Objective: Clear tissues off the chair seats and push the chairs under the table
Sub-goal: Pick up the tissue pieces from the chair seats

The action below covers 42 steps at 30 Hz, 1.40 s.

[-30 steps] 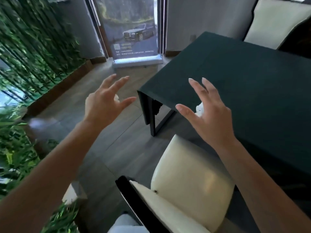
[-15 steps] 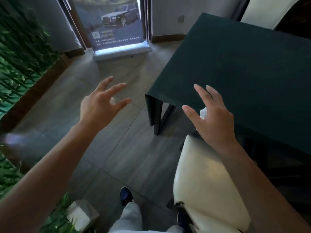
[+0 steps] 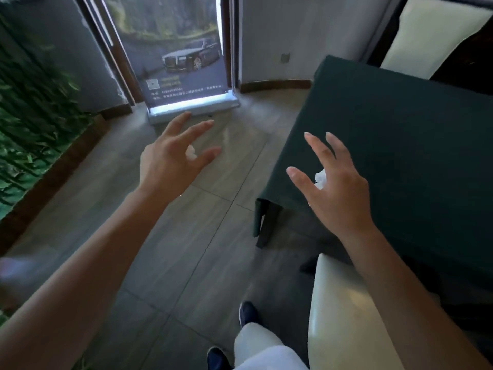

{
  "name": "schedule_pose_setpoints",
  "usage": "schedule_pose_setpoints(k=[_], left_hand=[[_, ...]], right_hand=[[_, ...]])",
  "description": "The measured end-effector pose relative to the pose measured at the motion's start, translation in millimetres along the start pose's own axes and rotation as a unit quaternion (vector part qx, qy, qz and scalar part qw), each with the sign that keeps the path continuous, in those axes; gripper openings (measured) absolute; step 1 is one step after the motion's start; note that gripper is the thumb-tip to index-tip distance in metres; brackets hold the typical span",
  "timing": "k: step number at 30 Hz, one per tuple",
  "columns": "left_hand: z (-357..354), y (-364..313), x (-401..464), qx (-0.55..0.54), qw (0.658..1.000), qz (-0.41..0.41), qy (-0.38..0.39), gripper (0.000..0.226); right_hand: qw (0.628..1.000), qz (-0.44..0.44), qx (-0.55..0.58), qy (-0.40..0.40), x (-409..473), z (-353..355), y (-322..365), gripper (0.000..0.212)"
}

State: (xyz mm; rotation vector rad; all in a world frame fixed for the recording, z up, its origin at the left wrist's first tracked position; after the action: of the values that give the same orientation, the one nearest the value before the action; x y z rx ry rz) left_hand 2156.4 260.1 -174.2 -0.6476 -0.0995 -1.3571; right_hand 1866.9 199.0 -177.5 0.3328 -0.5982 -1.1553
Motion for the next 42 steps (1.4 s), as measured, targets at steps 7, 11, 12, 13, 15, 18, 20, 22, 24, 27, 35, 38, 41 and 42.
schedule_pose_setpoints(k=[7,11,12,13,15,18,20,22,24,27,35,38,41,42], left_hand=[[-46.5,24.0,119.8,0.008,0.999,-0.036,0.0,0.059],[-60.1,35.5,188.2,-0.001,0.998,-0.053,-0.033,0.051],[-64.5,39.7,204.3,-0.004,0.998,-0.056,-0.037,0.05],[-70.1,43.9,219.4,-0.005,0.998,-0.06,-0.036,0.05],[-85.5,52.1,247.9,-0.007,0.997,-0.069,-0.026,0.051],[-112.2,65.2,290.9,-0.026,0.996,-0.084,-0.019,0.051],[-129.5,72.9,313.3,-0.028,0.995,-0.094,-0.018,0.051],[-153.8,89.5,346.4,-0.032,0.995,-0.099,-0.002,0.05],[-173.5,105.8,386.5,-0.042,0.991,-0.129,0.011,0.049],[-189.2,132.7,453.5,-0.05,0.985,-0.16,0.03,0.051],[-218.3,168.3,603.5,-0.089,0.968,-0.231,0.043,0.053],[-247.6,157.9,635.1,-0.133,0.956,-0.257,0.051,0.054],[-280.0,140.0,667.0,-0.156,0.946,-0.274,0.08,0.06],[-280.7,136.0,666.3,-0.142,0.945,-0.285,0.079,0.061]], right_hand=[[0.999,-0.032,-0.001,-0.021,117.6,-29.4,-25.4,0.069],[0.999,-0.016,0.002,-0.033,195.1,-37.9,-30.1,0.068],[0.999,-0.018,0.001,-0.036,211.8,-39.6,-31.4,0.068],[0.999,-0.022,0.002,-0.039,226.7,-41.5,-32.8,0.068],[0.999,-0.029,0.001,-0.043,253.6,-47.0,-36.5,0.067],[0.998,-0.048,-0.018,-0.041,289.4,-59.9,-43.5,0.067],[0.997,-0.065,-0.028,-0.038,308.5,-67.7,-47.1,0.068],[0.995,-0.088,-0.031,-0.033,336.7,-85.0,-50.7,0.068],[0.993,-0.098,-0.04,-0.048,369.1,-100.0,-48.7,0.068],[0.987,-0.142,-0.046,-0.061,418.0,-120.5,-37.6,0.066],[0.965,-0.225,-0.071,-0.112,510.2,-137.3,-23.6,0.073],[0.959,-0.247,-0.081,-0.114,535.1,-141.8,-31.5,0.073],[0.952,-0.266,-0.088,-0.124,564.4,-141.1,-50.6,0.071],[0.952,-0.265,-0.089,-0.126,566.3,-140.7,-51.9,0.071]])
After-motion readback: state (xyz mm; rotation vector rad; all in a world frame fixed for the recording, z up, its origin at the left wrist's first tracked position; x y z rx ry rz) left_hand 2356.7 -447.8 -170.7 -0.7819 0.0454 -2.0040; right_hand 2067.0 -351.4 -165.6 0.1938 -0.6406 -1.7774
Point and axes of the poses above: each hand's wrist, its own x-axis towards the middle knuckle, its own z-axis out of the back of the hand, y = z × x, the point moved 1 cm from there along x, towards the middle knuckle, and after that the axes turned 5 degrees about -z, right-handed, at the moved point
